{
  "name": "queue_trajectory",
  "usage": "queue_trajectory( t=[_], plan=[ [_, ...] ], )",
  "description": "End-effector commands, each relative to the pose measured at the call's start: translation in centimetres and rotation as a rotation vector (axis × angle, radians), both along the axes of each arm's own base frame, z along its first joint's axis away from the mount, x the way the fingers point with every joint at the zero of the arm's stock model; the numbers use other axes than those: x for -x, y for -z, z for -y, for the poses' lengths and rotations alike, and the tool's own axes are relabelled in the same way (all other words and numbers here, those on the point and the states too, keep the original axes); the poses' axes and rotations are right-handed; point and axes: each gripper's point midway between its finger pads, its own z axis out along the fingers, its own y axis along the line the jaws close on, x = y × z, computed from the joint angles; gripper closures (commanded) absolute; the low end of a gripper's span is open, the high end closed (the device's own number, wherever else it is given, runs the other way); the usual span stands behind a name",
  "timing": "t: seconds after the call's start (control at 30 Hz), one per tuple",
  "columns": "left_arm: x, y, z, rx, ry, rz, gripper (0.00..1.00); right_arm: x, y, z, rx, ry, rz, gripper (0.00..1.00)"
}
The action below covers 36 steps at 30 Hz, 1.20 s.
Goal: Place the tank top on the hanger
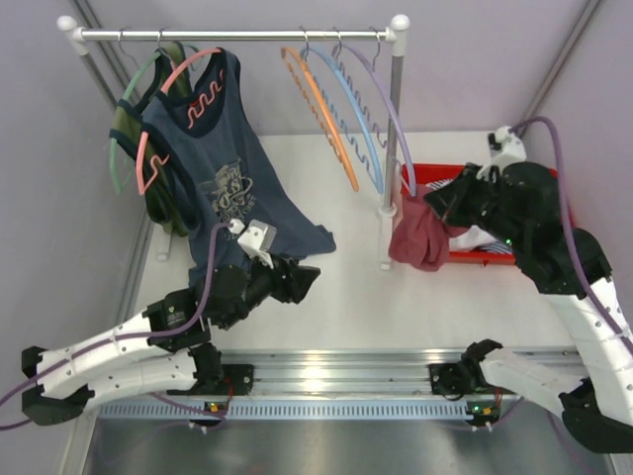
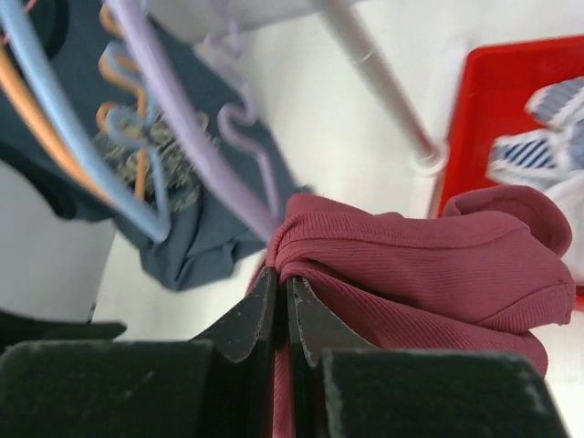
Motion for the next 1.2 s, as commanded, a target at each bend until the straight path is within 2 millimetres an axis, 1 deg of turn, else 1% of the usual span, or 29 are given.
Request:
queue_trajectory(
  t=[0.0,0.03,0.07,0.13,0.17,0.27,0.3,0.37,0.4,0.43,0.47,0.5,0.53,0.57,0.6,0.67,0.73,0.8,0.83,0.87,0.9,0.93,0.97,1.0,1.03,1.07,1.1,1.13,1.17],
  plan=[
    [-0.4,-0.5,-1.5,0.064,-0.08,-0.009,0.36,1.5,0.5,-3.4,-0.054,-0.041,-0.019,1.0],
    [-0.7,-0.4,-2.0,0.074,-0.114,-0.018,0.36,1.6,0.8,-4.0,-0.056,-0.038,-0.02,1.0],
    [-0.8,-0.2,-2.3,0.076,-0.127,-0.022,0.36,2.4,0.9,-5.8,-0.065,-0.092,-0.022,1.0],
    [-1.1,-0.2,-3.2,0.093,-0.175,-0.033,0.36,2.9,2.2,-7.3,-0.074,-0.098,-0.045,1.0],
    [-1.1,0.0,-3.5,0.087,-0.188,-0.04,0.36,3.8,2.4,-9.0,-0.085,-0.149,-0.042,1.0],
    [-1.4,0.5,-4.3,0.087,-0.233,-0.054,0.34,4.8,5.6,-10.9,-0.061,-0.178,-0.101,1.0],
    [-1.4,1.0,-4.3,0.07,-0.241,-0.063,0.34,5.0,8.2,-10.9,-0.032,-0.169,-0.147,1.0],
    [-1.6,2.5,-4.3,0.045,-0.261,-0.086,0.33,5.6,11.4,-10.7,-0.008,-0.166,-0.201,1.0],
    [-1.6,3.1,-4.2,0.034,-0.265,-0.095,0.33,6.2,15.7,-10.1,0.037,-0.151,-0.272,0.99],
    [-1.6,3.7,-4.0,0.033,-0.269,-0.112,0.32,6.8,17.5,-10.1,0.038,-0.162,-0.302,0.97],
    [-1.7,5.2,-3.8,0.005,-0.274,-0.127,0.32,7.4,18.9,-9.6,0.032,-0.162,-0.323,0.94],
    [-1.7,6.4,-3.5,-0.021,-0.277,-0.145,0.32,8.4,22.7,-8.8,0.069,-0.158,-0.384,0.8],
    [-1.7,7.8,-3.3,-0.033,-0.285,-0.168,0.31,9.3,23.4,-8.7,0.05,-0.18,-0.392,0.74],
    [-1.8,8.5,-3.2,-0.044,-0.291,-0.181,0.31,9.9,24.6,-8.4,0.058,-0.178,-0.412,0.7],
    [-1.8,9.9,-2.8,-0.071,-0.29,-0.205,0.31,10.6,26.5,-7.7,0.074,-0.167,-0.448,0.58],
    [-1.9,11.8,-2.7,-0.088,-0.311,-0.245,0.31,11.5,27.2,-6.9,0.088,-0.17,-0.457,0.51],
    [-1.9,13.4,-2.6,-0.107,-0.316,-0.282,0.32,11.6,27.8,-5.9,0.114,-0.142,-0.455,0.45],
    [-2.0,15.1,-2.8,-0.129,-0.329,-0.302,0.31,11.3,27.0,-5.4,0.128,-0.133,-0.423,0.41],
    [-2.0,16.0,-3.1,-0.137,-0.336,-0.325,0.31,10.8,26.7,-4.9,0.15,-0.109,-0.401,0.4],
    [-2.5,16.4,-3.5,-0.135,-0.356,-0.334,0.31,10.2,25.9,-4.9,0.164,-0.107,-0.366,0.39],
    [-2.4,16.8,-3.3,-0.136,-0.345,-0.342,0.31,10.0,25.5,-5.2,0.172,-0.118,-0.352,0.37],
    [-2.6,17.6,-3.7,-0.142,-0.349,-0.357,0.31,9.2,25.3,-5.3,0.199,-0.101,-0.33,0.36],
    [-2.6,18.0,-3.6,-0.138,-0.337,-0.366,0.31,8.6,25.1,-5.1,0.234,-0.095,-0.309,0.35],
    [-3.0,17.8,-3.1,-0.118,-0.318,-0.359,0.31,7.9,24.7,-5.3,0.248,-0.089,-0.294,0.35],
    [-3.6,18.5,-3.7,-0.112,-0.334,-0.377,0.31,7.2,24.9,-5.9,0.26,-0.092,-0.296,0.35],
    [-3.9,19.1,-3.4,-0.099,-0.309,-0.418,0.32,6.0,24.6,-6.2,0.246,-0.102,-0.285,0.37],
    [-4.0,19.4,-3.4,-0.099,-0.3,-0.431,0.32,5.6,25.1,-5.9,0.261,-0.107,-0.305,0.38],
    [-4.0,19.9,-3.4,-0.102,-0.291,-0.441,0.33,4.6,24.9,-6.5,0.241,-0.113,-0.291,0.39],
    [-3.9,20.2,-3.1,-0.103,-0.267,-0.454,0.32,3.5,24.7,-6.0,0.239,-0.092,-0.284,0.41]
  ],
)
